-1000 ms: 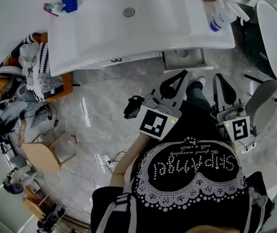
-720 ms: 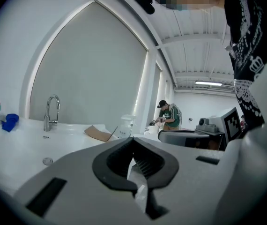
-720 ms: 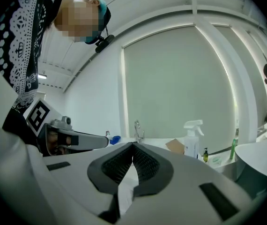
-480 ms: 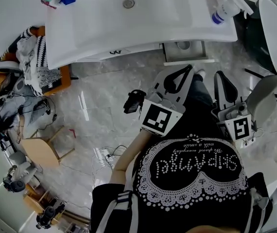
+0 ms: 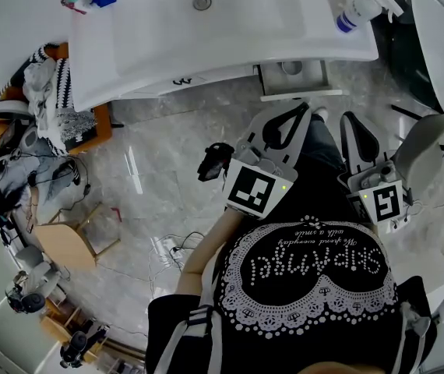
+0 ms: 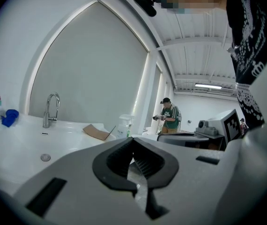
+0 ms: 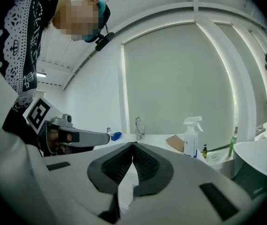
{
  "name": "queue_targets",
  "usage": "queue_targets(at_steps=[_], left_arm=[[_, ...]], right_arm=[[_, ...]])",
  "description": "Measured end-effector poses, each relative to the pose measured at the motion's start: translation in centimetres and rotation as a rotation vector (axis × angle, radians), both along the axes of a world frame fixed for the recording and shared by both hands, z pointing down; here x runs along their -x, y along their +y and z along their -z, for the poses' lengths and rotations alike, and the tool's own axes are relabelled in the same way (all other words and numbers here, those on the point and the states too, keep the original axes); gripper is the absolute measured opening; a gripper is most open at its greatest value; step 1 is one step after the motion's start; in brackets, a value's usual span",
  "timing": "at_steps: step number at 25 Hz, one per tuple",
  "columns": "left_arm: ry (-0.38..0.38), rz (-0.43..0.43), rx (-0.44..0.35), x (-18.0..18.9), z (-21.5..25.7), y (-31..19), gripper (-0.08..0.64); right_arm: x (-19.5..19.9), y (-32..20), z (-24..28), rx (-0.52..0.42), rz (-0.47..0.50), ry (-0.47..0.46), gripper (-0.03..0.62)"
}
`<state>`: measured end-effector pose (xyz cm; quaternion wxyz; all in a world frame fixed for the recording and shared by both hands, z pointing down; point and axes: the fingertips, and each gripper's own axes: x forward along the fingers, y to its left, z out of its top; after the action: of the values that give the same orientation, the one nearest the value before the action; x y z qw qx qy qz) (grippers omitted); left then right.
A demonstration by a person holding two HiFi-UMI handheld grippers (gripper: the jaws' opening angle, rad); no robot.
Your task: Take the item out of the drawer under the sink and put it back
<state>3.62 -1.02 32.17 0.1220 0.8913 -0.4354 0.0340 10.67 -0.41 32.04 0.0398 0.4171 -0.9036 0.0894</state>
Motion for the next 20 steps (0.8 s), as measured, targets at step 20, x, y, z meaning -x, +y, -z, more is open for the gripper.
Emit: queue_targets(at_steps=[20], left_arm=[[-0.015,0.010,-0.013,0.09,0.40,0.71,0.003]], right_arm=[[0.03,0.52,0.04,0.005,0.012,-0.007,0.017]])
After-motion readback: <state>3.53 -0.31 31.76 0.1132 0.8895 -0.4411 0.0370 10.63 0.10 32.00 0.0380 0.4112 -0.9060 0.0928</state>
